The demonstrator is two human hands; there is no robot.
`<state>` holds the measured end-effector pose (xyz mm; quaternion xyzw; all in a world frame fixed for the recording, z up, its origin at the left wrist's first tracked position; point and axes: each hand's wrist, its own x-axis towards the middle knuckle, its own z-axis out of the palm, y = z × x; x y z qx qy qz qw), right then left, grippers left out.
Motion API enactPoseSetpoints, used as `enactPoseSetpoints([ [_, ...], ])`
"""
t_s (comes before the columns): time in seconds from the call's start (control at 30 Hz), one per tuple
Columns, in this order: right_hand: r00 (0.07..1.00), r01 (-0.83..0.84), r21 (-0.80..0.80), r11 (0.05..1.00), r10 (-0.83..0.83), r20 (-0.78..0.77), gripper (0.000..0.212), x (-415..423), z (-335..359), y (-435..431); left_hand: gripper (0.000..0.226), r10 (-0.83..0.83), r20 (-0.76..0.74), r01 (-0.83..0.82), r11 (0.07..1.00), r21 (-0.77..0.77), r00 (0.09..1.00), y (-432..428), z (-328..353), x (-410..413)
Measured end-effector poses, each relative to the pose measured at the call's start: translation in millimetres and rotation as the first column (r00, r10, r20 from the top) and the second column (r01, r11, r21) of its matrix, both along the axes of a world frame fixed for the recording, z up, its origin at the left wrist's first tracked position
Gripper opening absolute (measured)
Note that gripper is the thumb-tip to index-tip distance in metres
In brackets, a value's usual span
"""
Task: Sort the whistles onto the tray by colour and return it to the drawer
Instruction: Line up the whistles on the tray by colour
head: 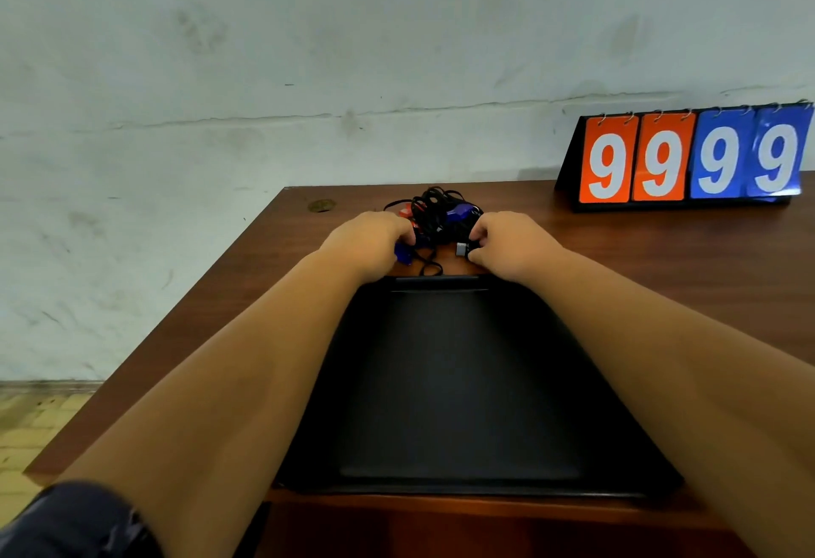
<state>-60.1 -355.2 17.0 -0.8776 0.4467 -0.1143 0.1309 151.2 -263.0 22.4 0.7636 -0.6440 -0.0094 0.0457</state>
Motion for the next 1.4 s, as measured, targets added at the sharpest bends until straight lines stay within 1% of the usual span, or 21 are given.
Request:
enactPoseSetpoints([
  [0.17, 1.0, 0.015, -0.034, 0.999, -0.015, 0.001, 0.027, 7, -9, -3, 0.042, -0.025, 0.023, 0.026, 0.999, -0.033, 0.999, -1, -4, 3],
  [0.27, 1.0, 0.021, -0.037, 0.999, -0.02, 0.012, 0.018, 7, -10, -1, 0.035, -0.008, -0.008, 0.007, 0.998, -0.059, 1.0, 5, -3, 5],
  [0.33, 0.999, 0.022, -0.037, 0.999, -0.021, 0.028, 0.011, 5, -9, 1, 0.034, 0.014, -0.071, -0.021, 0.995, -0.098, 0.997, 11, -1, 6],
  [0.47, 0.999, 0.022, -0.025, 0.999, -0.021, 0.047, 0.013, 1, -6, 9, 0.03, 0.05, -0.197, -0.091, 0.974, -0.206, 0.979, 30, 3, 6],
  [0.53, 0.998, 0.025, -0.021, 0.999, -0.024, 0.062, 0.013, -1, -4, 14, 0.027, 0.061, -0.254, -0.122, 0.965, -0.234, 0.965, 40, 7, 4],
  [0.63, 0.997, 0.02, -0.018, 1.0, -0.019, 0.076, 0.01, -3, 1, 24, 0.023, 0.078, -0.344, -0.175, 0.949, -0.261, 0.936, 56, 11, -2],
  [0.73, 0.99, 0.012, -0.035, 0.999, -0.007, 0.14, 0.007, -2, 6, 35, 0.017, 0.107, -0.478, -0.266, 0.923, -0.278, 0.872, 70, 15, -5],
  [0.83, 0.983, -0.024, -0.037, 0.999, 0.03, 0.18, 0.006, 1, 12, 48, 0.016, 0.151, -0.5, -0.319, 0.909, -0.269, 0.853, 83, 19, -7],
  [0.9, 0.98, -0.055, -0.038, 0.998, 0.061, 0.187, 0.013, 4, 14, 57, 0.014, 0.184, -0.509, -0.348, 0.904, -0.25, 0.841, 92, 23, -9],
  [0.93, 0.978, -0.071, -0.035, 0.997, 0.077, 0.192, 0.016, 6, 14, 61, 0.016, 0.193, -0.524, -0.36, 0.902, -0.238, 0.83, 97, 24, -10],
  [1.0, 0.974, -0.108, -0.03, 0.994, 0.112, 0.197, 0.017, 8, 14, 69, 0.029, 0.191, -0.543, -0.353, 0.912, -0.211, 0.818, 108, 25, -11],
  [1.03, 0.971, -0.128, -0.029, 0.991, 0.131, 0.2, 0.017, 10, 13, 74, 0.031, 0.194, -0.54, -0.343, 0.92, -0.189, 0.819, 113, 25, -11],
  [1.17, 0.959, -0.186, -0.032, 0.982, 0.189, 0.211, 0.018, 17, 10, 91, 0.012, 0.236, -0.564, -0.356, 0.928, -0.112, 0.791, 128, 27, -16],
  [1.2, 0.958, -0.19, -0.029, 0.981, 0.192, 0.212, 0.019, 19, 9, 96, 0.01, 0.246, -0.568, -0.365, 0.925, -0.103, 0.785, 131, 27, -16],
  [1.3, 0.957, -0.201, -0.016, 0.98, 0.199, 0.212, 0.02, 23, 6, 105, 0.019, 0.262, -0.547, -0.357, 0.931, -0.072, 0.795, 139, 25, -17],
  [1.4, 0.956, -0.208, 0.018, 0.978, 0.199, 0.216, 0.018, 26, 4, 113, 0.032, 0.279, -0.475, -0.334, 0.942, -0.032, 0.834, 146, 25, -20],
])
